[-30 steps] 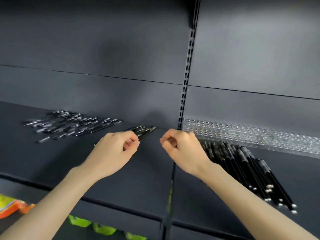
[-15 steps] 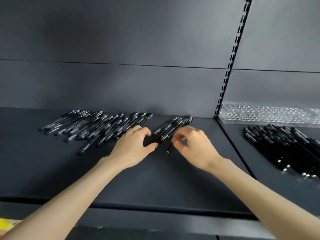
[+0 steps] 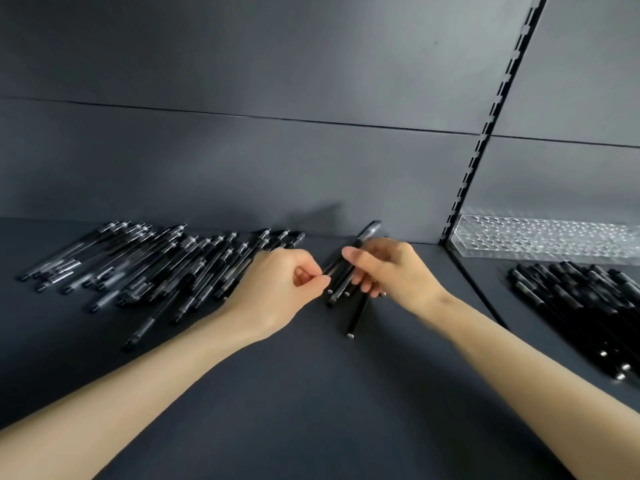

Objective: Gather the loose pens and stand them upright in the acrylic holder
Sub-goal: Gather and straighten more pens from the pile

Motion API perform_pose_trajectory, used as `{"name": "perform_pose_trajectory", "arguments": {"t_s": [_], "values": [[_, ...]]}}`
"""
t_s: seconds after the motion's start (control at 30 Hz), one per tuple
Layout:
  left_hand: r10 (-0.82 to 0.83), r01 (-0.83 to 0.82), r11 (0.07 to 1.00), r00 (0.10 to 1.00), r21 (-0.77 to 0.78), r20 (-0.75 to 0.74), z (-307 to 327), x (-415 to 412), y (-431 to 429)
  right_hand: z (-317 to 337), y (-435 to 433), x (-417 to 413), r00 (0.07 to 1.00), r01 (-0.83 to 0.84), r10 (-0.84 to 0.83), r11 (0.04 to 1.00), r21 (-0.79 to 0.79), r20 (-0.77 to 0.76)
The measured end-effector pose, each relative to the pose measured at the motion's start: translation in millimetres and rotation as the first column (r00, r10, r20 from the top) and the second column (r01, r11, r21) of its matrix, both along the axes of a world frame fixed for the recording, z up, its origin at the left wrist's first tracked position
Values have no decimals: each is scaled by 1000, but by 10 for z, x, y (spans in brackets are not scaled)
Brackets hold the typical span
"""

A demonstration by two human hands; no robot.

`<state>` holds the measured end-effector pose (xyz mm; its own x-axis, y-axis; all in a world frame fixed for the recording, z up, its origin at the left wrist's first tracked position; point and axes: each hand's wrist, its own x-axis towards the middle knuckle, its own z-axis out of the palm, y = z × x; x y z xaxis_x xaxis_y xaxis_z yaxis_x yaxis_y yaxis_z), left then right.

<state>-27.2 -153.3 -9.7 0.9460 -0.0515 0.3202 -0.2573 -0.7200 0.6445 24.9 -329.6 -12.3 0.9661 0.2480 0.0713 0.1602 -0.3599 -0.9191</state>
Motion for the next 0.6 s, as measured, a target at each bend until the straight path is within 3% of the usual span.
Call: {"name": "perform_pose_trajectory", "arguments": {"t_s": [0.07,0.13,0.23,0.3,0.37,0.6], "values": [[-84,82,992,996,-100,-10,21,109,-130,44,-13,52,994,17,3,985,171,-111],[-138,134,986,990,-95,-38,-9,246,-227,67,-61,115,986,87,-34,940,330,-163],[-47,55,987,998,153,-51,-122,459,-261,58,-155,218,969,234,-168,858,457,-181],[19,-11,937,1000,349,-21,-171,515,-271,39,-181,241,961,270,-204,830,488,-185],[23,-23,902,1000,432,5,-186,520,-292,23,-190,234,960,274,-198,810,518,-198],[7,3,876,1000,482,-19,-178,549,-271,17,-143,155,943,274,-178,894,354,-280]]}}
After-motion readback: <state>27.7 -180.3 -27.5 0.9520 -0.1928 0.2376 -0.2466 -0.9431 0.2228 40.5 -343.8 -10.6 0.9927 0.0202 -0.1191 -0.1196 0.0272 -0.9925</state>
